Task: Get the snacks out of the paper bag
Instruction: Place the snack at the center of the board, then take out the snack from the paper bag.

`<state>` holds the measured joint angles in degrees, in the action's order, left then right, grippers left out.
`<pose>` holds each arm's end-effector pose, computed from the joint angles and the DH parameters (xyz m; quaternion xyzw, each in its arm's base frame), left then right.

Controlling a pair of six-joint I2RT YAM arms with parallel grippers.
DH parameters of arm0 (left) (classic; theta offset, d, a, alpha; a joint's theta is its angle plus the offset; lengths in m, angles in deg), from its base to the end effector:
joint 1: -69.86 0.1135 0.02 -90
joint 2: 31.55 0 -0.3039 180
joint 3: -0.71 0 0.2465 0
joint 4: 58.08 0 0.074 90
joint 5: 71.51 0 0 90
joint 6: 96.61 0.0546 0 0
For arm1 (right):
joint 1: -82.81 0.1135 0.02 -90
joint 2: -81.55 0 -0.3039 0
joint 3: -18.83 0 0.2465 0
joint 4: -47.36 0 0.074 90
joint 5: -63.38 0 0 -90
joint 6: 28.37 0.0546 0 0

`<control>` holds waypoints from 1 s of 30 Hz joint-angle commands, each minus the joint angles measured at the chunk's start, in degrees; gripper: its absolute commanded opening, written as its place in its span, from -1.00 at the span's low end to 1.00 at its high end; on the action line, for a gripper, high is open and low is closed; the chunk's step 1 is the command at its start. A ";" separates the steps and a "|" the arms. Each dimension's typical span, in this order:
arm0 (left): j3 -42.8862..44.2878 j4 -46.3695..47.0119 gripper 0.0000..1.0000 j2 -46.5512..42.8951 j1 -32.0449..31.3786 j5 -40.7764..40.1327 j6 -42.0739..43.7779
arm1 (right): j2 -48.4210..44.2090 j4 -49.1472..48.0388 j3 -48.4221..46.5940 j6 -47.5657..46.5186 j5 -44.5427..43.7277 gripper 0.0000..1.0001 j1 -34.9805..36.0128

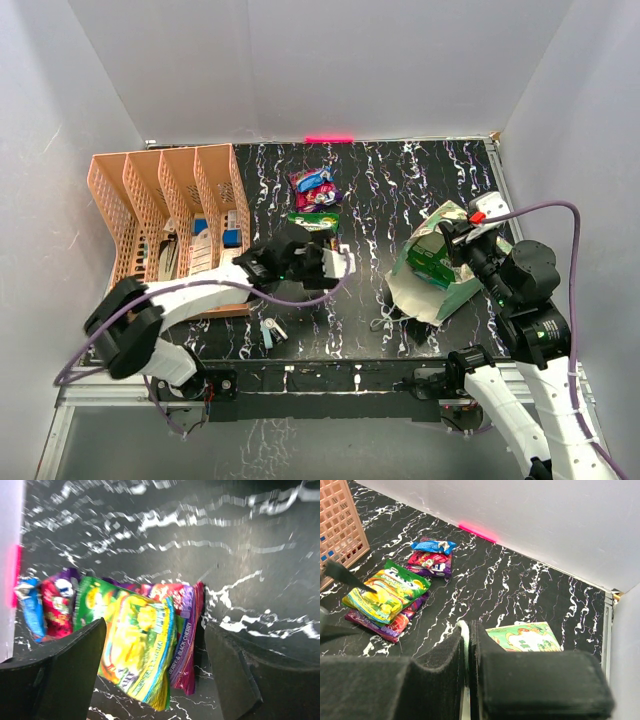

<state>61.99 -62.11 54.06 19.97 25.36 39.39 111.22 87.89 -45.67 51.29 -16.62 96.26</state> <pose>0.2103 -0.2598 0.2541 0.6571 0.5514 -0.0688 0.5094 0.0809 0.0291 0.3920 -0.2095 0.7107 0.0827 0.6665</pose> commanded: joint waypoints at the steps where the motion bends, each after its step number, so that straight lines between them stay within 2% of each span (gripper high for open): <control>1: 2.32 -4.38 0.59 -12.78 0.76 9.33 -12.20 | -0.69 -2.76 -3.30 1.43 -0.11 -0.85 0.11; 5: 2.05 -5.03 0.56 -19.55 0.58 14.41 -23.93 | -0.41 -2.03 -4.66 2.93 -0.50 -0.85 0.12; 8: -1.41 5.27 0.49 -22.26 -2.33 19.80 -37.56 | -0.32 -1.57 -5.94 4.95 -0.66 -0.85 0.17; 10: -4.34 13.97 0.47 -22.39 -8.87 15.67 -41.72 | -0.11 -1.11 -6.98 6.77 -1.06 -0.85 0.14; 12: -4.19 18.37 0.47 -19.23 -17.34 7.11 -40.24 | 0.43 -0.84 -8.13 9.08 -2.32 -0.85 0.15; 14: -2.23 22.10 0.41 -14.59 -21.85 -1.12 -41.08 | 1.35 -0.12 -9.22 10.27 -2.59 -0.85 0.12; 17: 0.64 28.64 0.31 -7.91 -25.59 -6.99 -44.25 | 2.94 1.02 -9.71 12.70 -2.45 -0.85 0.05; 20: 4.23 31.11 0.19 -0.68 -29.04 -10.74 -39.95 | 4.10 1.87 -9.43 14.42 -1.30 -0.85 0.11; 24: 9.33 29.17 -0.36 6.04 -30.35 -12.92 -28.24 | 4.11 1.81 -9.44 14.92 -0.91 -0.85 0.11; 25: 10.51 28.16 -0.45 7.43 -30.38 -12.61 -25.13 | 3.90 1.59 -9.30 14.81 -0.82 -0.85 0.08; 27: 13.04 25.43 -0.53 10.44 -30.36 -12.55 -18.34 | 3.65 1.36 -9.06 14.30 -0.90 -0.85 0.08; 30: 14.63 26.12 -0.68 15.21 -29.17 -11.27 -11.03 | 3.50 1.32 -9.08 13.74 -1.42 -0.85 0.09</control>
<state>73.21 -37.01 65.82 -10.28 14.50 15.35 115.35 92.98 -52.40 64.77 -17.85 96.26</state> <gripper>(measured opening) 0.199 0.076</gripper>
